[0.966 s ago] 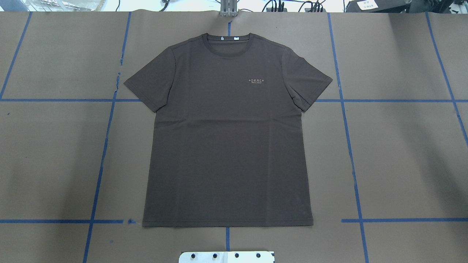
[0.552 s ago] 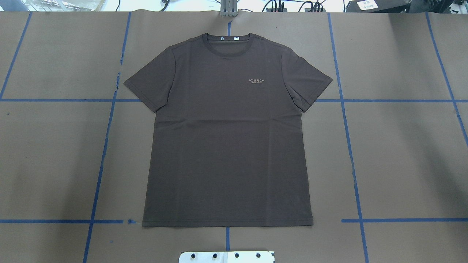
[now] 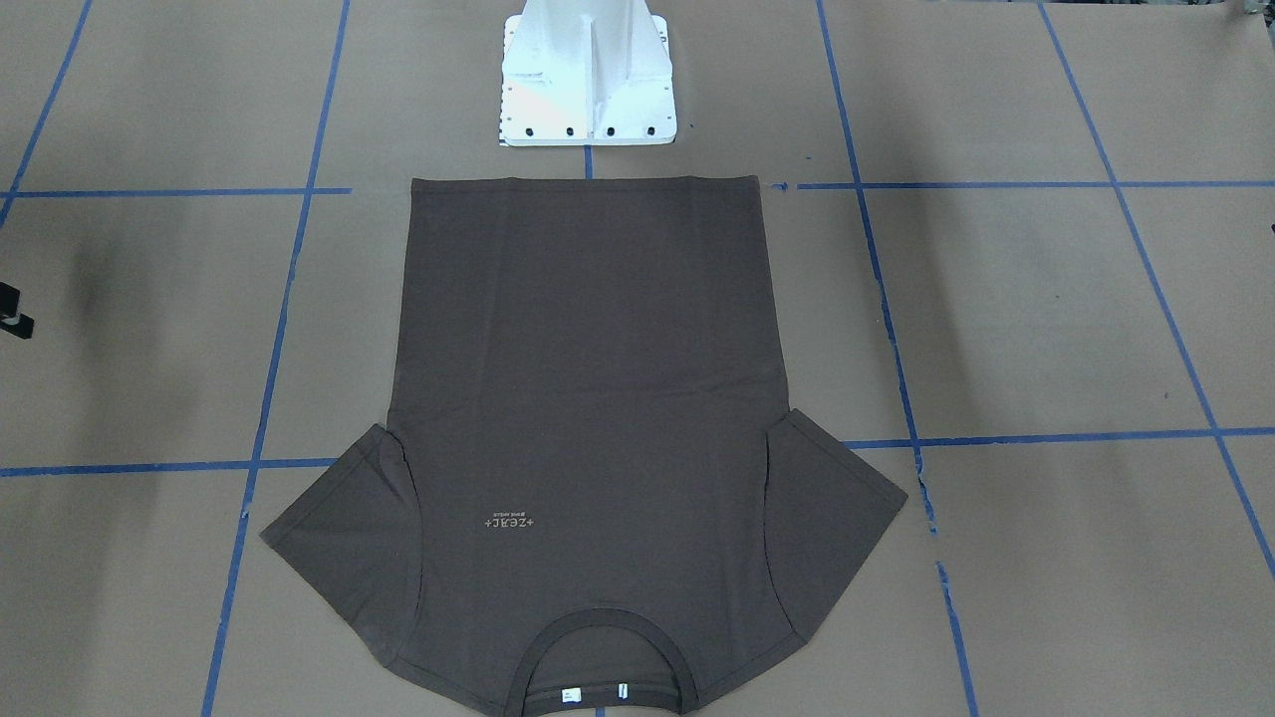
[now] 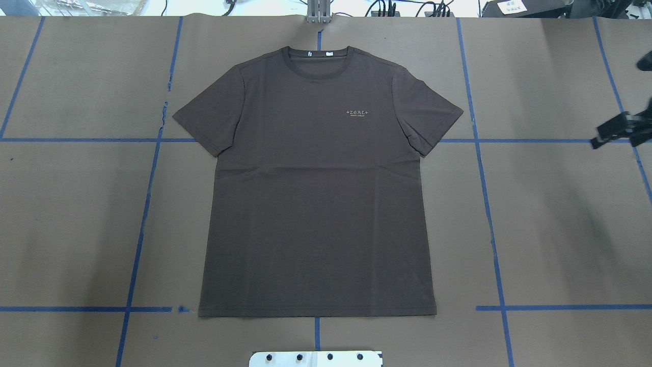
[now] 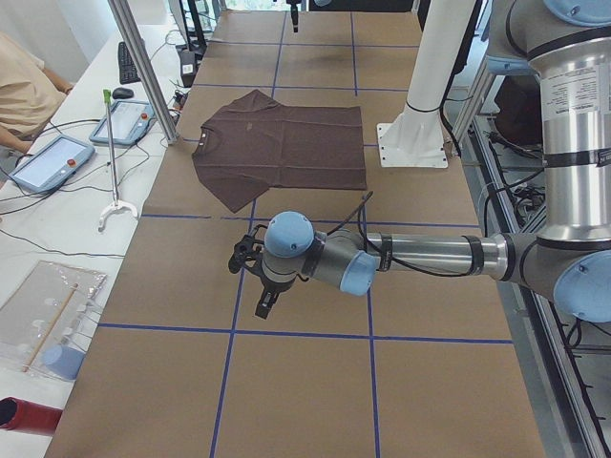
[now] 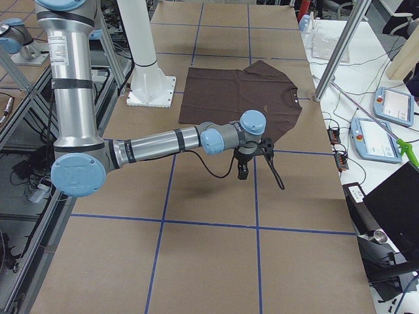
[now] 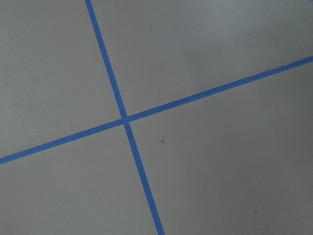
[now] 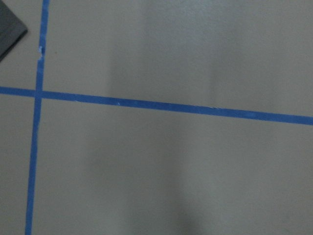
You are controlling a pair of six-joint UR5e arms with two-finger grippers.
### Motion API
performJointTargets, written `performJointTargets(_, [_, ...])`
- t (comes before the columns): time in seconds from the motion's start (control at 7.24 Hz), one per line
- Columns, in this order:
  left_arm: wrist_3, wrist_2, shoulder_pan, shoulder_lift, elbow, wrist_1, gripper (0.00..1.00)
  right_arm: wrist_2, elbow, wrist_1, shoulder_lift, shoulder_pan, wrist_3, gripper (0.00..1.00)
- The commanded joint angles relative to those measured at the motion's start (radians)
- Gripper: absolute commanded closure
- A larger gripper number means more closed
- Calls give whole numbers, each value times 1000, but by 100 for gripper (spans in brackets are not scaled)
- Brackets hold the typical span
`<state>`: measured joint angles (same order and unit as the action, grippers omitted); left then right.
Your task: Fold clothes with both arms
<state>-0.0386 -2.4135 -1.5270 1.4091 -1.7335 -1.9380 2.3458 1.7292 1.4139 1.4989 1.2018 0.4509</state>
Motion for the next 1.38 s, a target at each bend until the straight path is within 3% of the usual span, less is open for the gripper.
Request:
performJointTargets(0.0, [-3,-1,2,2,26,-7,0,-117,-116,-153,-172,-140,368,0])
performJointTargets(0.14, [2,-1,4,4,40,-45,0,-138,-229,-167,-328,-218,485,0])
performJointTargets(0.28, [5,-3,2,-1,35,-58,0,-147,-372,-241,-417,-223,509,0])
performJointTargets(0.41, [5,-3,2,-1,40,-58,0,-151,-501,-376,-451,-225,515,0])
performJointTargets(0.55, [9,-15,1,-2,32,-59,0,-152,-563,-403,-492,-223,594,1])
performJointTargets(0.69, [22,-80,1,-1,43,-59,0,-152,-565,-403,-506,-225,620,5])
performJointTargets(0.97, [26,-88,1,-2,42,-59,0,-155,-576,-401,-506,-234,620,19])
performJointTargets(1.24, [28,-88,2,-2,40,-59,0,-178,-614,-398,-528,-245,621,22])
